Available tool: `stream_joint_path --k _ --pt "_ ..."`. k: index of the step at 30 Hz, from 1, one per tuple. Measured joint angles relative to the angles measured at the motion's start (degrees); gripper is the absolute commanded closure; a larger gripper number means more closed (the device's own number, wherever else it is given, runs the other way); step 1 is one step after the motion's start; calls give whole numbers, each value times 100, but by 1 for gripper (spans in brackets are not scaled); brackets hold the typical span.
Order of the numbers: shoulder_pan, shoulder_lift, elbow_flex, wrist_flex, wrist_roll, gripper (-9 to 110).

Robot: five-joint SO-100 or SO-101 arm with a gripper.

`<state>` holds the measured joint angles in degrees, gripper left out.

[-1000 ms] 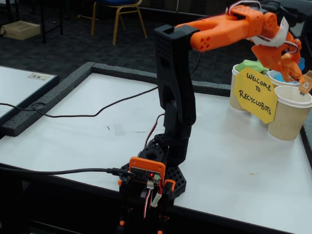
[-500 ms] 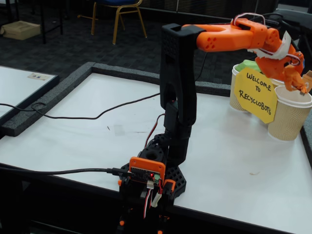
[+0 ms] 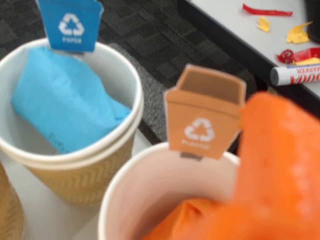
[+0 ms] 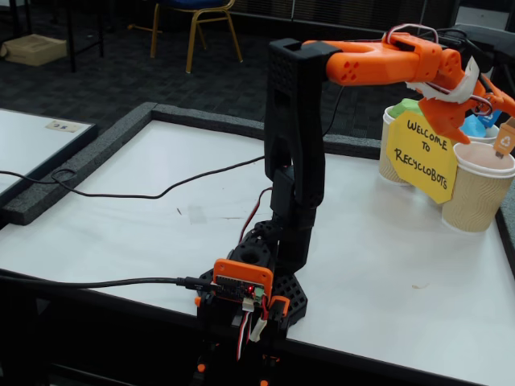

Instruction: Sort rubbish by color.

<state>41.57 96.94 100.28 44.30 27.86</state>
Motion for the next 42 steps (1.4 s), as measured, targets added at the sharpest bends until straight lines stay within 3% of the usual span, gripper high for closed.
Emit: stream_joint_path --k 7,18,42 --pt "9 0 0 466 0 101" --pt "26 712 -105 1696 0 101" --pt "-9 3067 -431 2839 -26 101"
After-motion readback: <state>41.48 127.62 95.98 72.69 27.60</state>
